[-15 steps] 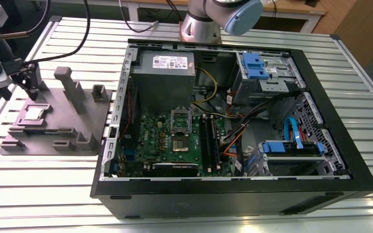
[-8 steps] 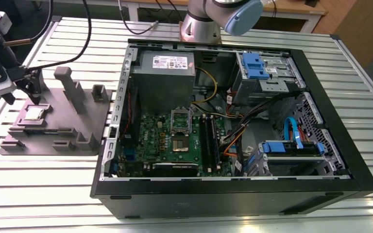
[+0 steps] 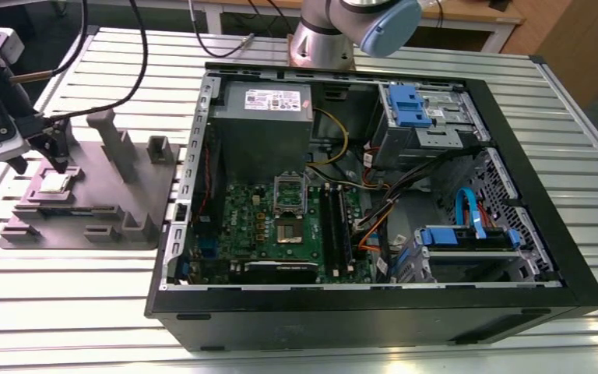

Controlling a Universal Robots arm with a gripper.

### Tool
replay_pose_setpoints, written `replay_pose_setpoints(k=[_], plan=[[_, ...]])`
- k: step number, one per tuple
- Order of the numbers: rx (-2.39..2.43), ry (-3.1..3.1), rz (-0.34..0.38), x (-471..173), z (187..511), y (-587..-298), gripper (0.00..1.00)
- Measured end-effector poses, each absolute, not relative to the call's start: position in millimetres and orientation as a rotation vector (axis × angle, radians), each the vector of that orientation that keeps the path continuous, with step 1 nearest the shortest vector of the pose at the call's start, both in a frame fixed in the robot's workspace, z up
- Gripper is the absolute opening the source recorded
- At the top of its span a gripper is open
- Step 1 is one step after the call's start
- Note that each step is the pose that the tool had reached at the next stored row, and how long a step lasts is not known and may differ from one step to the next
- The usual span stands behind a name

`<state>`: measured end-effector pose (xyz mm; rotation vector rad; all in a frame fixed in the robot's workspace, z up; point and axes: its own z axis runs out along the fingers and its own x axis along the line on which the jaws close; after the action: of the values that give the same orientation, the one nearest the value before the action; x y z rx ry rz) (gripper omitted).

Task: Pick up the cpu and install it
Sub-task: 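Pick up the cpu and move it towards the insertion slot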

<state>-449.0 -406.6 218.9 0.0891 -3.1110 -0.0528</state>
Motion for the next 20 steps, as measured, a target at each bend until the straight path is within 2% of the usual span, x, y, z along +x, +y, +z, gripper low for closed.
replay_pose_setpoints(k=[20], plan=[[0.027,-3.117,-0.048,-449.3,200.5,-406.6,0.59]])
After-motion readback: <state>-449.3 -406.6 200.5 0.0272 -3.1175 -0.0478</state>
